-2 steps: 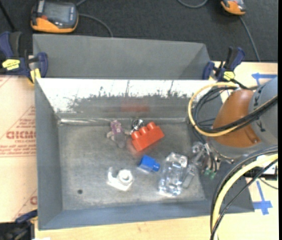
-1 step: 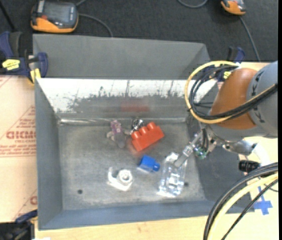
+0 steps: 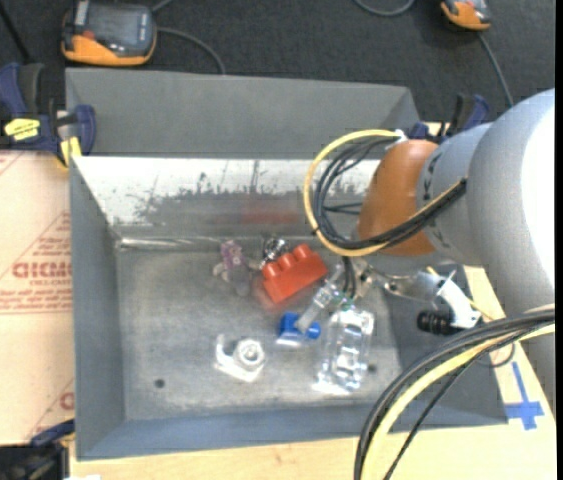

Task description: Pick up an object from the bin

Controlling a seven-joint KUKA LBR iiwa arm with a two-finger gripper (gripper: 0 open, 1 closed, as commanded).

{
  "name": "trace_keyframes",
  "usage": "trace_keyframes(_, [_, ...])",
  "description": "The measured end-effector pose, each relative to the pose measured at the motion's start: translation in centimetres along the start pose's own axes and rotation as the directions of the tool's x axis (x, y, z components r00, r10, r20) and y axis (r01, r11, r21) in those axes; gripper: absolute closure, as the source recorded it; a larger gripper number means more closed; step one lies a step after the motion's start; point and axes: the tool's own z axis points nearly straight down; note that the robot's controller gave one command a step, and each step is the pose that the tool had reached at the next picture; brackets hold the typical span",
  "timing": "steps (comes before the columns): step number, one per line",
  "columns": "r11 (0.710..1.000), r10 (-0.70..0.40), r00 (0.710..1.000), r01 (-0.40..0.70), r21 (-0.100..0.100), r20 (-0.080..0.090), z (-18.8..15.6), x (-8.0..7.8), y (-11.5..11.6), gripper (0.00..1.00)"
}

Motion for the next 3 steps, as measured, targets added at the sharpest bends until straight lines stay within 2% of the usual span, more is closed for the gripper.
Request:
trace_keyframes(1, [0.994, 0.113, 0.994, -0.113, -0.003, 0.001, 1.6, -1.7, 5.5, 0.0])
trace_keyframes(2, [0.994, 0.109, 0.994, -0.109, 0.002, 0.001, 1.6, -1.7, 5.3, 1.0])
trace_keyframes(3, [0.984, 0.176, 0.984, -0.174, 0.045, -0.038, 1.9, -2.3, 7.8, 1.0])
